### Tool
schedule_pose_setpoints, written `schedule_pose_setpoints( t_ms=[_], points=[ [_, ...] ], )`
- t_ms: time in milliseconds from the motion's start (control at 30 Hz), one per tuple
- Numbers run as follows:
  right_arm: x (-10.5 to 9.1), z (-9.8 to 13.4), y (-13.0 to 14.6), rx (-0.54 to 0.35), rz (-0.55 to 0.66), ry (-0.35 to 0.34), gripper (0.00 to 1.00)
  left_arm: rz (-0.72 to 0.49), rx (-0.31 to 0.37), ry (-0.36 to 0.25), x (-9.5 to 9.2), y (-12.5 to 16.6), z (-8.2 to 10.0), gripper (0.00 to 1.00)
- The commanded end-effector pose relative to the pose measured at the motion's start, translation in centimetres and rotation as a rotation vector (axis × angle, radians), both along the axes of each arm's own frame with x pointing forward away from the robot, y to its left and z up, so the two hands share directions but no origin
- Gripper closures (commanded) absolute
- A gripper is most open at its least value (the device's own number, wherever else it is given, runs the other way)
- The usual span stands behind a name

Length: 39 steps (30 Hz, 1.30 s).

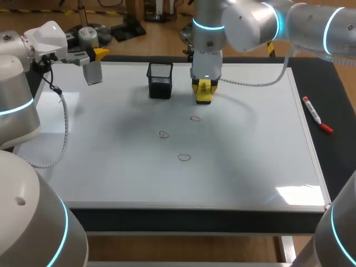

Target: Pick up the inspection probe, press it on each red-marked spot on the whiteboard one by one, put down the probe, pick up the eraser, and wipe off all the red marks.

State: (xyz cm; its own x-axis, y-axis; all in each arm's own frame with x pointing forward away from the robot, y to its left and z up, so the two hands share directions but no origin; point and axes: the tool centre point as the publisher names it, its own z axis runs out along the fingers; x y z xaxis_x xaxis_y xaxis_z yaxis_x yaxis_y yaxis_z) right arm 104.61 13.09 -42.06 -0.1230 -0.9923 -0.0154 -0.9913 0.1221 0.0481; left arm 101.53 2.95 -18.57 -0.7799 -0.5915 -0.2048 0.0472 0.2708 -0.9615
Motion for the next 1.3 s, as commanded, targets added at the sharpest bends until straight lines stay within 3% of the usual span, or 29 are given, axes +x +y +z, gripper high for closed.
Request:
schedule_pose_setpoints(
  t_ms=[33,167,367,600,1033,1300],
  points=[
    [-0.4,0.8,-1.1,0.003,-0.017,-0.019,1.0,0.002,-0.002,-0.005,0.0,0.0,0.0,1.0],
    [-0.7,2.1,-2.1,-0.003,-0.078,-0.047,1.0,0.002,-0.002,-0.005,0.0,0.0,0.0,1.0],
    [-1.1,4.2,-5.0,-0.031,-0.269,-0.078,1.0,0.002,-0.002,-0.005,0.0,0.0,0.0,1.0],
    [-2.5,5.4,-8.9,-0.051,-0.478,-0.069,1.0,0.002,-0.002,-0.005,0.0,0.0,0.0,1.0],
    [-6.8,5.3,-16.9,-0.041,-0.77,-0.034,1.0,0.002,-0.002,-0.005,0.0,0.0,0.0,1.0],
    [-9.0,4.5,-19.2,-0.031,-0.847,0.002,1.0,0.002,-0.002,-0.005,0.0,0.0,0.0,1.0]
  ],
)
